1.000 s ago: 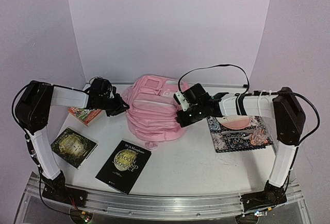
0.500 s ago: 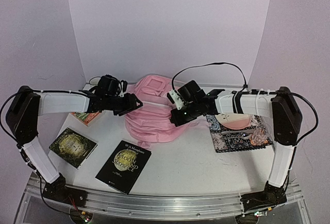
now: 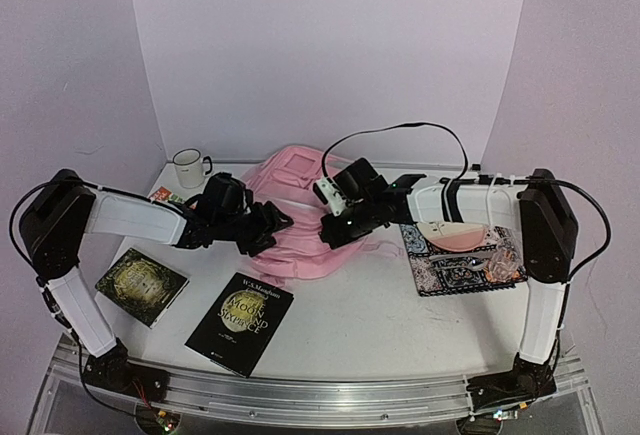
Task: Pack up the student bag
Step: Hold the second largest pocket of the student bag, then zip the student bag into the second largest pocket of the bag, then adjust the student bag at the center of the board.
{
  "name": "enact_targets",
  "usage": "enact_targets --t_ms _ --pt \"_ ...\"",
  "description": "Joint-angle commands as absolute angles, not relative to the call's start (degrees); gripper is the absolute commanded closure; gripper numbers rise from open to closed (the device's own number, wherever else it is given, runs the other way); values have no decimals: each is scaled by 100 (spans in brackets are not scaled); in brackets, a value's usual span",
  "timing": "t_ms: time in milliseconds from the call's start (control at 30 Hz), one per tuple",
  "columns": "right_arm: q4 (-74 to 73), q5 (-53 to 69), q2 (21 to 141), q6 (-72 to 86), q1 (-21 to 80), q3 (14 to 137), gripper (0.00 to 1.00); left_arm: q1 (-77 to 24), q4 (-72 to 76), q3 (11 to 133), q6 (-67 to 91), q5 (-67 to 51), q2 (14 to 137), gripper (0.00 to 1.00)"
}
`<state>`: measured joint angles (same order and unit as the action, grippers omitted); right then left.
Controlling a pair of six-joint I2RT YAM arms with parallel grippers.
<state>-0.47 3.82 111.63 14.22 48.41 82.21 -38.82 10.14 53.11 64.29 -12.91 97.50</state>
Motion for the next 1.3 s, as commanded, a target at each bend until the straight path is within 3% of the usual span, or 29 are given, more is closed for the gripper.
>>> enact_targets --t_ms 0,100,167,400,467,900,1267 --pt "44 507 11217 1407 4979 8605 100 -3883 1626 5477 7088 -1484 10096 29" --pt "44 509 11266 1349 5054 8668 100 -3885 1856 5455 7323 -1510 10341 34" --pt "44 508 11291 1304 5094 8679 100 -3885 1999 5483 7424 -1524 10467 42" --pt "19 -315 11122 963 5008 8390 100 -3878 2191 5414 7324 -1494 10423 93" --pt "9 -481 11042 826 4805 8235 100 -3867 2195 5268 7300 -1375 10267 100" --pt "9 -698 11246 100 3016 8252 100 -3691 2188 4762 7018 -1527 9452 100" --pt "9 32 12007 82 2763 9428 100 -3797 2188 5251 6776 -2233 9685 100"
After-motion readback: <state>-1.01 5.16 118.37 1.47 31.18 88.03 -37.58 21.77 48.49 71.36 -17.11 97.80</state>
